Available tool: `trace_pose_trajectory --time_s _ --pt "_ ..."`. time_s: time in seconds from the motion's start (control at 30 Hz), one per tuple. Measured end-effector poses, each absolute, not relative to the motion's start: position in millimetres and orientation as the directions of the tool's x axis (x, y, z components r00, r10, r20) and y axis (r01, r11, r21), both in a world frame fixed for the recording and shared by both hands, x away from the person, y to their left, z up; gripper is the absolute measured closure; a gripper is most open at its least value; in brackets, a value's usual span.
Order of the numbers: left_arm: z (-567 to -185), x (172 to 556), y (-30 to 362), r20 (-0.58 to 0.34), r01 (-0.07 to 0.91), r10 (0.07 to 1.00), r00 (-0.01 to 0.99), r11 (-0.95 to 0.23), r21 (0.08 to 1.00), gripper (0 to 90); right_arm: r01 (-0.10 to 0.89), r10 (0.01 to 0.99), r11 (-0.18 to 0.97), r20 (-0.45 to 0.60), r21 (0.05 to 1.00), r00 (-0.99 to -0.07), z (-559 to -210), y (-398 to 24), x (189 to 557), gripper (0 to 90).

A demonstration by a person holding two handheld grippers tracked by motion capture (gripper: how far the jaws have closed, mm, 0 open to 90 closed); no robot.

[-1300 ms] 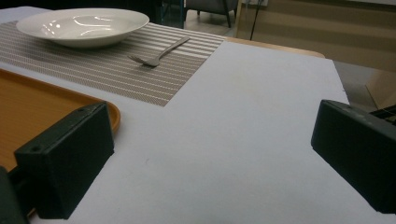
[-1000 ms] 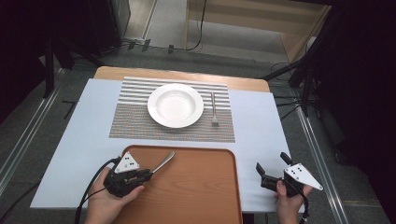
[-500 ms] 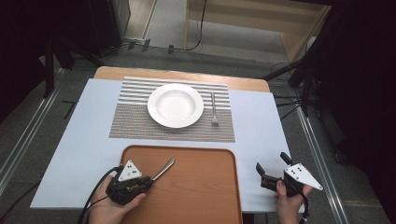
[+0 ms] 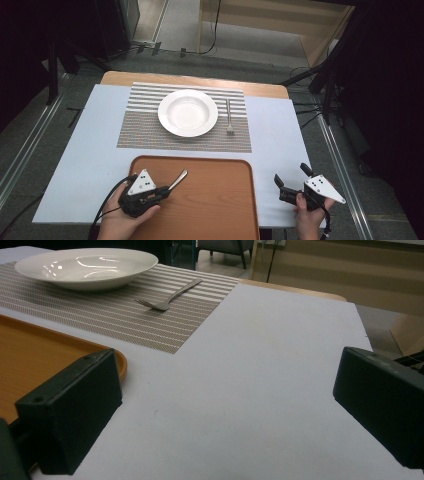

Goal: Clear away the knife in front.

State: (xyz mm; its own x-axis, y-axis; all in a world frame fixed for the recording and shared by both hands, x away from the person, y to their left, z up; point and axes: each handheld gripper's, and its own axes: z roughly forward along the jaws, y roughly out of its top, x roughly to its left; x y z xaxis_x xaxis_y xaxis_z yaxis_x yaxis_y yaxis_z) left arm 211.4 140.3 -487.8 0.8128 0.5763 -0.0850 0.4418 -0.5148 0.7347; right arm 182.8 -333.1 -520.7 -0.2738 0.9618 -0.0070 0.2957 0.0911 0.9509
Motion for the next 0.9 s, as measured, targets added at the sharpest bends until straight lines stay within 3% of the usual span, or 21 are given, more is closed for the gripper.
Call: trace_pose_trajectory --time_s 0.03,0.2,0.3,0.9 --pt "-489 212 136 -0.077 0.434 0.562 0.824 -0.537 0.723 88.1 0.296 0.962 0.092 -0.007 0.951 -0.274 -521 -333 183 0.0" --pt "-496 218 117 -0.048 0.422 0.542 0.839 -0.592 0.687 88.3 0.298 0.962 0.09 -0.005 0.95 -0.273 -521 -333 183 0.0" --pt "-499 222 114 -0.028 0.444 0.579 0.815 -0.593 0.671 88.3 0.3 0.962 0.091 -0.007 0.95 -0.272 -521 -333 182 0.0" --pt "-496 237 153 -0.021 0.512 0.669 0.743 -0.549 0.661 88.6 0.301 0.962 0.098 -0.013 0.949 -0.271 -521 -332 183 0.0"
